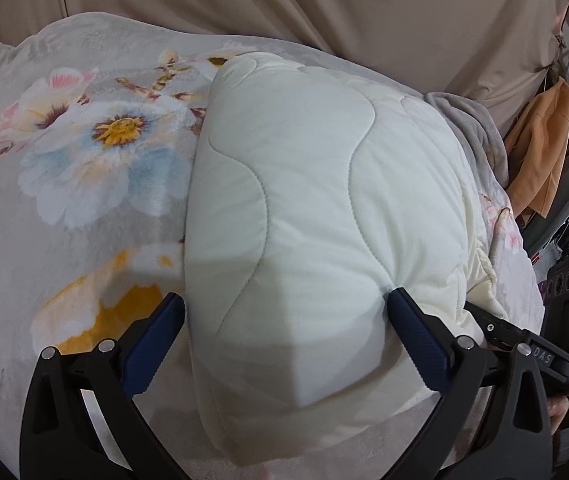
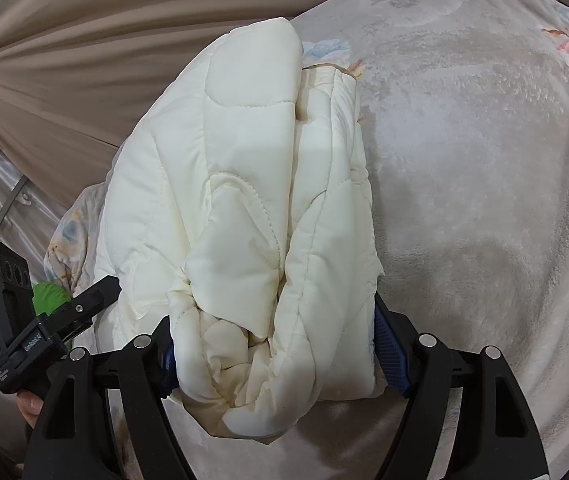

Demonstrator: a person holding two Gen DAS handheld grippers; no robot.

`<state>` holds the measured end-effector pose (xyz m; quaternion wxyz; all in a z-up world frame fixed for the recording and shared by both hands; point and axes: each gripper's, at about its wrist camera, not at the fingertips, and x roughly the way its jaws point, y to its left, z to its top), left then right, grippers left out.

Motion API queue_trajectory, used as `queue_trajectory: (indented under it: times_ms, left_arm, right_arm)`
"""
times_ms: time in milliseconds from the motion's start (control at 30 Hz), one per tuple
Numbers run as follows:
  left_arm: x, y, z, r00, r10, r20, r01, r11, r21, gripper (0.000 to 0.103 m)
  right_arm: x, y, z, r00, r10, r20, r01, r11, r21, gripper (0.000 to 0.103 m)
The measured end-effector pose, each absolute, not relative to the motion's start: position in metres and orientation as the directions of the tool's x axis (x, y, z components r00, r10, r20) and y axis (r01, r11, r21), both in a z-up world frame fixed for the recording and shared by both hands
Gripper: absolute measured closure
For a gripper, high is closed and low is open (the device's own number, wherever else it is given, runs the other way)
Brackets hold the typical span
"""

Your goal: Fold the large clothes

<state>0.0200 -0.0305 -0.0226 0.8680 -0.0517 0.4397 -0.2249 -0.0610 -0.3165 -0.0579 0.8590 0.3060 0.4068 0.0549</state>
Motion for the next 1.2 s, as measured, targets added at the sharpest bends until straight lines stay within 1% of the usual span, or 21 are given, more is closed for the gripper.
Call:
queue_trajectory:
  times_ms: [133, 300, 367, 400, 467, 500, 533, 567, 600, 633, 667, 733, 767, 933, 1033, 1100, 1200]
  left_arm:
    - [0.018, -0.022, -0.026, 0.477, -0.471, -0.742, 0.348, 0.877, -0.333, 0.005]
    - [0.03, -0.017, -0.045, 0.385, -0.574, -0.722, 0.326, 0.817, -0.476, 0.005]
    - [0.033, -0.021, -0.046, 0.377, -0.587, -0.716, 0.338, 0.807, -0.484, 0.005]
    - [0.034, -0.022, -0.046, 0.375, -0.592, -0.714, 0.343, 0.804, -0.486, 0.005]
    - [0.032, -0.027, -0.041, 0.378, -0.592, -0.712, 0.368, 0.802, -0.471, 0.005]
    - [0.03, -0.029, -0.037, 0.383, -0.589, -0.712, 0.384, 0.802, -0.457, 0.006]
    - [0.028, -0.031, -0.033, 0.393, -0.584, -0.71, 0.4, 0.804, -0.44, 0.01]
    - [0.027, -0.033, -0.028, 0.404, -0.582, -0.706, 0.415, 0.804, -0.425, 0.015]
    - [0.026, -0.034, -0.023, 0.411, -0.583, -0.7, 0.427, 0.802, -0.417, 0.018]
    - [0.026, -0.035, -0.018, 0.416, -0.585, -0.696, 0.438, 0.8, -0.411, 0.023]
    - [0.026, -0.035, -0.013, 0.422, -0.589, -0.69, 0.447, 0.797, -0.406, 0.028]
    - [0.026, -0.035, 0.0, 0.439, -0.596, -0.672, 0.472, 0.79, -0.392, 0.035]
    - [0.026, -0.035, 0.009, 0.454, -0.602, -0.657, 0.489, 0.785, -0.381, 0.038]
    - [0.021, -0.037, 0.05, 0.502, -0.642, -0.58, 0.571, 0.749, -0.335, 0.044]
    - [0.018, -0.042, 0.066, 0.519, -0.653, -0.552, 0.604, 0.737, -0.305, 0.044]
    - [0.02, -0.043, 0.064, 0.503, -0.655, -0.564, 0.604, 0.733, -0.312, 0.044]
    - [0.027, -0.04, 0.04, 0.435, -0.638, -0.636, 0.575, 0.74, -0.349, 0.043]
  right_arm:
    - [-0.062, -0.315, -0.057, 0.664, 0.342, -0.665, 0.152, 0.809, 0.568, 0.029]
    - [-0.061, -0.316, -0.058, 0.666, 0.357, -0.655, 0.146, 0.799, 0.584, 0.029]
    - [-0.06, -0.318, -0.06, 0.664, 0.376, -0.646, 0.139, 0.787, 0.601, 0.029]
    - [-0.059, -0.319, -0.06, 0.661, 0.389, -0.641, 0.135, 0.779, 0.612, 0.031]
    - [-0.057, -0.322, -0.06, 0.659, 0.41, -0.63, 0.124, 0.767, 0.63, 0.036]
    - [-0.057, -0.322, -0.059, 0.661, 0.413, -0.627, 0.121, 0.766, 0.632, 0.042]
    - [-0.058, -0.322, -0.056, 0.667, 0.409, -0.623, 0.117, 0.768, 0.63, 0.051]
    - [-0.058, -0.322, -0.054, 0.673, 0.407, -0.618, 0.112, 0.77, 0.628, 0.054]
    - [-0.059, -0.321, -0.05, 0.679, 0.399, -0.616, 0.108, 0.776, 0.621, 0.06]
    - [-0.06, -0.319, -0.047, 0.687, 0.388, -0.615, 0.105, 0.784, 0.612, 0.065]
    - [-0.061, -0.318, -0.043, 0.696, 0.378, -0.611, 0.101, 0.791, 0.604, 0.067]
    - [-0.064, -0.312, -0.031, 0.719, 0.359, -0.596, 0.08, 0.808, 0.583, 0.071]
    - [-0.065, -0.31, -0.025, 0.732, 0.353, -0.583, 0.067, 0.814, 0.577, 0.072]
    - [-0.075, -0.293, 0.011, 0.794, 0.326, -0.513, -0.006, 0.848, 0.53, 0.076]
    - [-0.079, -0.289, 0.027, 0.812, 0.297, -0.502, -0.013, 0.869, 0.494, 0.076]
    - [-0.077, -0.291, 0.027, 0.81, 0.289, -0.51, 0.0, 0.87, 0.493, 0.076]
    - [-0.072, -0.305, 0.008, 0.778, 0.31, -0.547, 0.046, 0.839, 0.542, 0.076]
